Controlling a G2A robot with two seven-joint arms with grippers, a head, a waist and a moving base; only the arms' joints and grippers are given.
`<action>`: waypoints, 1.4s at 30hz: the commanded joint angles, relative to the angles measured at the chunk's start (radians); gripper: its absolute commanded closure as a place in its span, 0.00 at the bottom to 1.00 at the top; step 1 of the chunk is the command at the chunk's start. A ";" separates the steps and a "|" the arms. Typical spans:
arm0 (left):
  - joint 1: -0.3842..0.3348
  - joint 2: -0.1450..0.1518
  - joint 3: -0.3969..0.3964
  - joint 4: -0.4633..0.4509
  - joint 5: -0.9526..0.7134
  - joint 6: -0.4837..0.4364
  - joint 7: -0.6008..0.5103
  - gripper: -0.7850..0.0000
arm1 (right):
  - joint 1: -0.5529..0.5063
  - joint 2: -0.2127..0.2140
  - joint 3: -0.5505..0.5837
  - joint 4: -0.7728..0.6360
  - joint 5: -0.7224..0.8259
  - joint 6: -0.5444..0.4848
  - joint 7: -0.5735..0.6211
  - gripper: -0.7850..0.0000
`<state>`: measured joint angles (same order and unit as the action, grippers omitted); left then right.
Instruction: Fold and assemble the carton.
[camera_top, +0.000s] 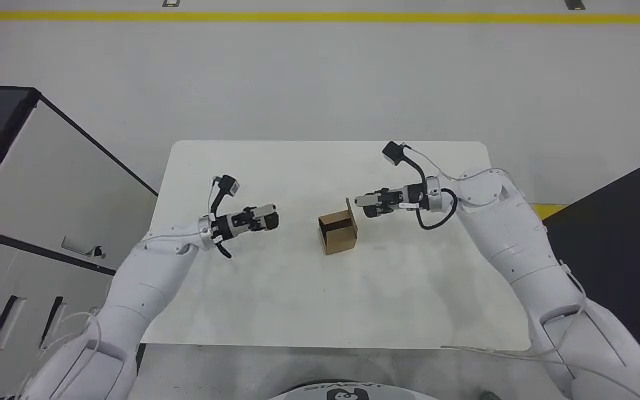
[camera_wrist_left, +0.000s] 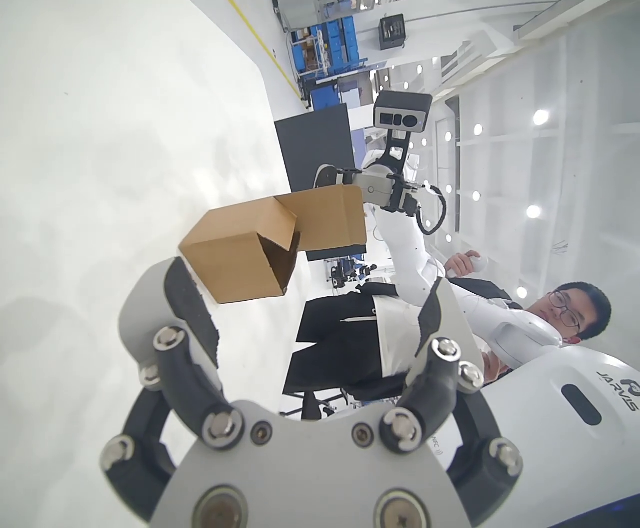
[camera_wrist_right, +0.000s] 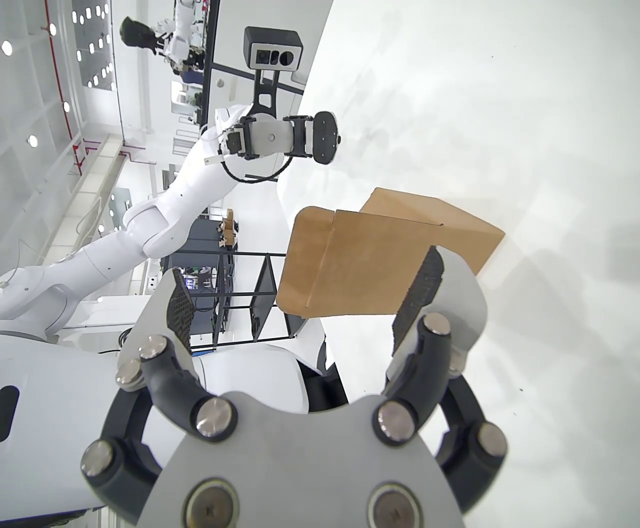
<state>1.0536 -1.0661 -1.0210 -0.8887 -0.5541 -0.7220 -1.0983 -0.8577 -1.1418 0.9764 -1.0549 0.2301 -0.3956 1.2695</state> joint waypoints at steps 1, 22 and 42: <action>0.027 0.018 -0.026 -0.039 -0.003 0.008 -0.008 0.00 | 0.000 0.000 0.000 0.000 0.000 0.000 0.000 0.00; 0.119 0.081 -0.090 -0.204 -0.022 0.067 -0.067 0.00 | -0.060 0.035 0.020 -0.255 -0.252 0.172 -0.058 0.00; 0.166 0.084 -0.095 -0.268 0.076 0.153 0.023 1.00 | -0.125 0.060 0.066 -0.327 -0.233 0.200 -0.066 0.00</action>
<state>1.2153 -0.9803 -1.1241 -1.1501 -0.5021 -0.5836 -1.0992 -0.9820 -1.0818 1.0426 -1.3815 -0.0029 -0.1955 1.2039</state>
